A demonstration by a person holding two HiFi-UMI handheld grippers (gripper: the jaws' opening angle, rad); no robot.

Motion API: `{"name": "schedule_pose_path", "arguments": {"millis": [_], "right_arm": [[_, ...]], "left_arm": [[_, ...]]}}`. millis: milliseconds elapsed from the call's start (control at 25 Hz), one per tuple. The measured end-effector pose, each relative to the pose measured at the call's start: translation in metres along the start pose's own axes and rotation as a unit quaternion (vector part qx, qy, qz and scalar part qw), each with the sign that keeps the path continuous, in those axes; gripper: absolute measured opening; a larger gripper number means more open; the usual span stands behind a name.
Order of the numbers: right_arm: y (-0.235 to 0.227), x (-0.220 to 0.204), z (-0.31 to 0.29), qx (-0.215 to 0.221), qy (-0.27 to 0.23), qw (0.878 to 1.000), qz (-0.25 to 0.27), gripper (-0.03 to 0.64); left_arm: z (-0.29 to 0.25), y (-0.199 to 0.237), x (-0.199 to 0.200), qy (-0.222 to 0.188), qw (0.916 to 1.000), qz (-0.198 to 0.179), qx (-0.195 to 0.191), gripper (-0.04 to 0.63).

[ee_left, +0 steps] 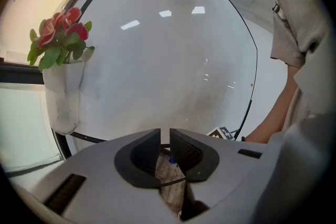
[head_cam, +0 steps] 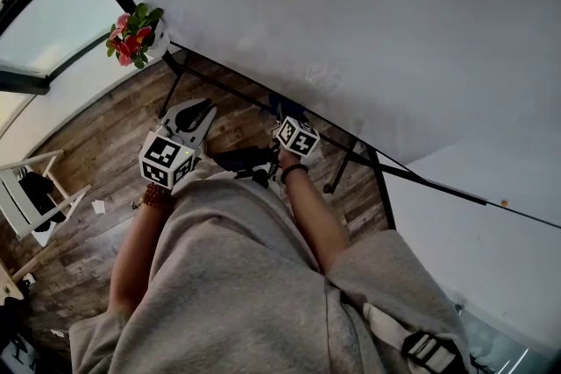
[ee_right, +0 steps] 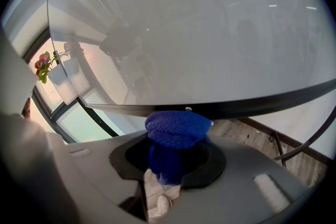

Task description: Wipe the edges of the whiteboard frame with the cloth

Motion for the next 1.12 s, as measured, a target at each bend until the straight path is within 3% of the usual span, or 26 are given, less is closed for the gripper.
{"name": "schedule_pose_path", "arguments": {"millis": [1120], "right_arm": [[0.050,-0.009,-0.025,0.008,0.000,1.000,-0.002,0.135]], "left_arm": [[0.041,0.041,-0.003,-0.009,0.9991,0.025,0.032,0.061]]}}
Point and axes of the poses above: the fingertips, and each gripper's own axes: z backward along the fingers, y to its left, x out of its top, the point moved 8 cm from there along z, backward along the fingers, and after that the axes turned 12 degrees about -y, right-handed, at the moved point
